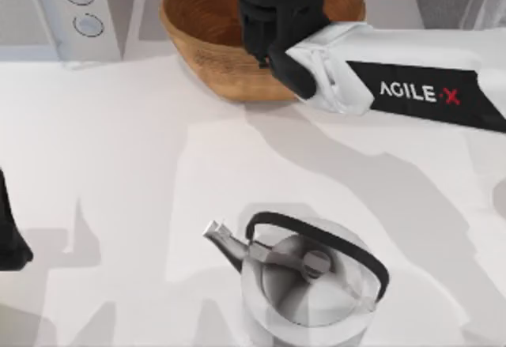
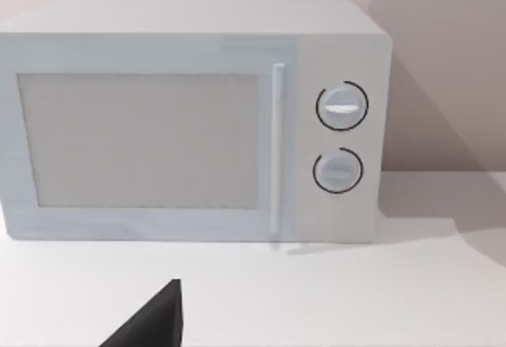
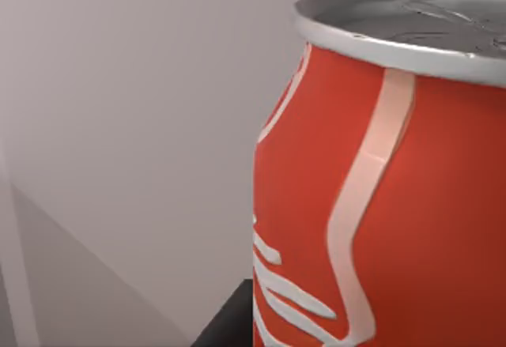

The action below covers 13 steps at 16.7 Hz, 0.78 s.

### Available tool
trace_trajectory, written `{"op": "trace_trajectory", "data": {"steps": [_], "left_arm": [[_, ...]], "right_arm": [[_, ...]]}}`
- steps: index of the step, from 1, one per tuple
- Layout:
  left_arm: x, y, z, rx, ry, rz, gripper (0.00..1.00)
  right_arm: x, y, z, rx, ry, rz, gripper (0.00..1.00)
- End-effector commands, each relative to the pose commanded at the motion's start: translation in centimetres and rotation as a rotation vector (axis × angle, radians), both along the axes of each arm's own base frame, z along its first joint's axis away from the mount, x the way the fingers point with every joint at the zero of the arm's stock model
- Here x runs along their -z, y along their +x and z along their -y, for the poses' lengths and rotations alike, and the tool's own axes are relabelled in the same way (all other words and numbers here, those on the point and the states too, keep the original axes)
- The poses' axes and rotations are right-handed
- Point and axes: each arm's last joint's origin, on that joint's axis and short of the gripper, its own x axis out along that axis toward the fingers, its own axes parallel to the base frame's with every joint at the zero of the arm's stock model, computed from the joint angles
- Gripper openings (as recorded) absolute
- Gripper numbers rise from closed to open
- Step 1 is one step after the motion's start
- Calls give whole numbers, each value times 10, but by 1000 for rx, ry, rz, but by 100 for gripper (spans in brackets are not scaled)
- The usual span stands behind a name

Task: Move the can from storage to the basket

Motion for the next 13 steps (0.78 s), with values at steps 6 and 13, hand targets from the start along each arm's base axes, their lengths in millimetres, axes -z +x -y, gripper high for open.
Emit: {"op": "trace_trajectory", "data": {"steps": [6,13], "left_arm": [[0,0,0,0,0,0,100],[0,0,0,0,0,0,100]], "right_arm": [[7,10,0,1,-4,-7,0],[10,23,0,0,0,0,0]]}}
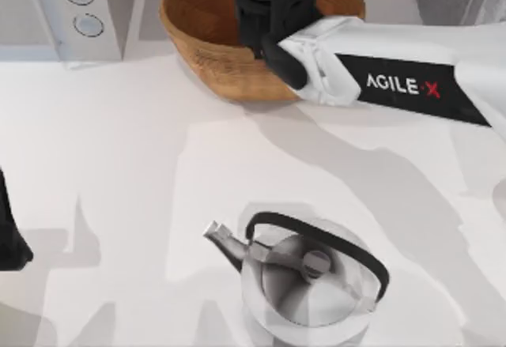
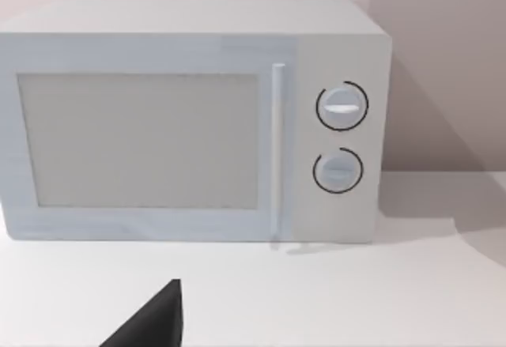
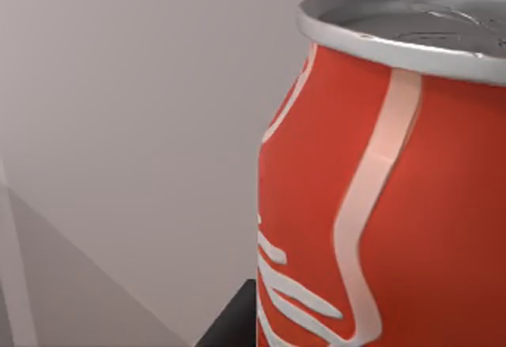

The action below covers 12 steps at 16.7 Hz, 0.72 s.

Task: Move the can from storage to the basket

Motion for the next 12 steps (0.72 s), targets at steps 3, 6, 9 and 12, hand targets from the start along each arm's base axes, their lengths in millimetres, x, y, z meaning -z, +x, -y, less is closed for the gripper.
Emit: {"op": "trace_trajectory", "data": {"steps": [3,6,9,12], "left_arm": [[0,0,0,0,0,0,100],[0,0,0,0,0,0,100],[0,0,0,0,0,0,100],[0,0,0,0,0,0,100]], "right_arm": [[0,0,0,0,0,0,15],[0,0,0,0,0,0,38],[0,0,0,0,0,0,60],[0,0,0,0,0,0,83]]}}
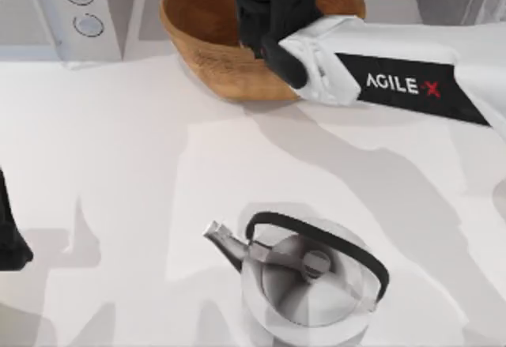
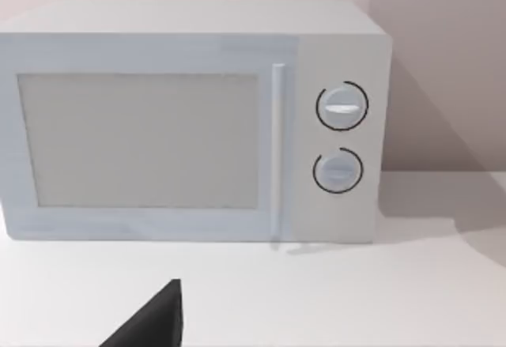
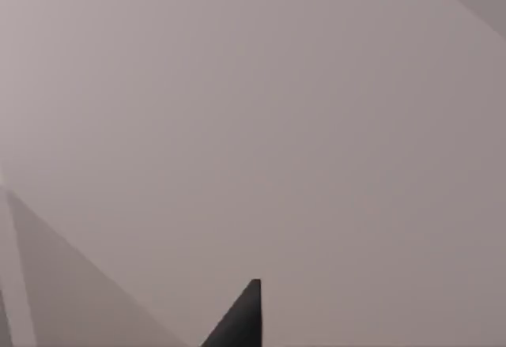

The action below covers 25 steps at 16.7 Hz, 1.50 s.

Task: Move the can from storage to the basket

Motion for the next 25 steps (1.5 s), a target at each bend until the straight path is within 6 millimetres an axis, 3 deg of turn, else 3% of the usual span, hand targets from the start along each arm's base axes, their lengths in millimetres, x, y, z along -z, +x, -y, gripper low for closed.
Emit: {"op": "trace_trajectory", "data": {"steps": [2,3,25], "left_arm": [[0,0,0,0,0,0,100],[0,0,0,0,0,0,100],[0,0,0,0,0,0,100]], "right_arm": [[0,0,0,0,0,0,98],[0,0,0,0,0,0,100],[0,0,0,0,0,0,100]]}}
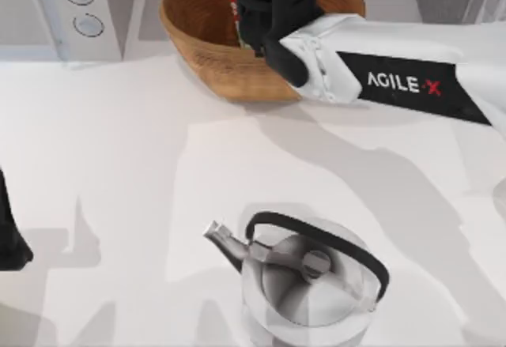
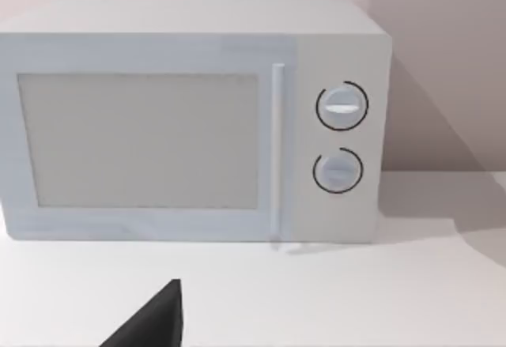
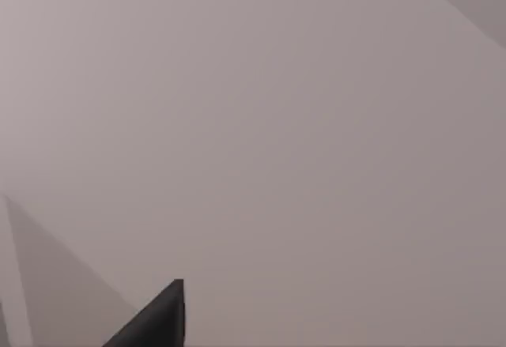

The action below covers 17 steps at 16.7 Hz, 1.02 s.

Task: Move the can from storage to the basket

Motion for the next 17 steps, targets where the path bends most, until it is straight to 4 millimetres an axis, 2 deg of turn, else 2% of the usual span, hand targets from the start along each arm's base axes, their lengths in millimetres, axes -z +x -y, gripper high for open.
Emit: {"op": "trace_trajectory", "data": {"steps": [10,13,15,17], "left_arm": [[0,0,0,0,0,0,100],[0,0,0,0,0,0,100],[0,0,0,0,0,0,100],[0,0,0,0,0,0,100]], "right_arm": [[-2,-1,2,-4,0,0,100],[-17,-6,26,-18,-2,-6,100],[-36,-15,55,-35,-4,-12,100],[-59,-34,91,-54,-3,-14,100]]}}
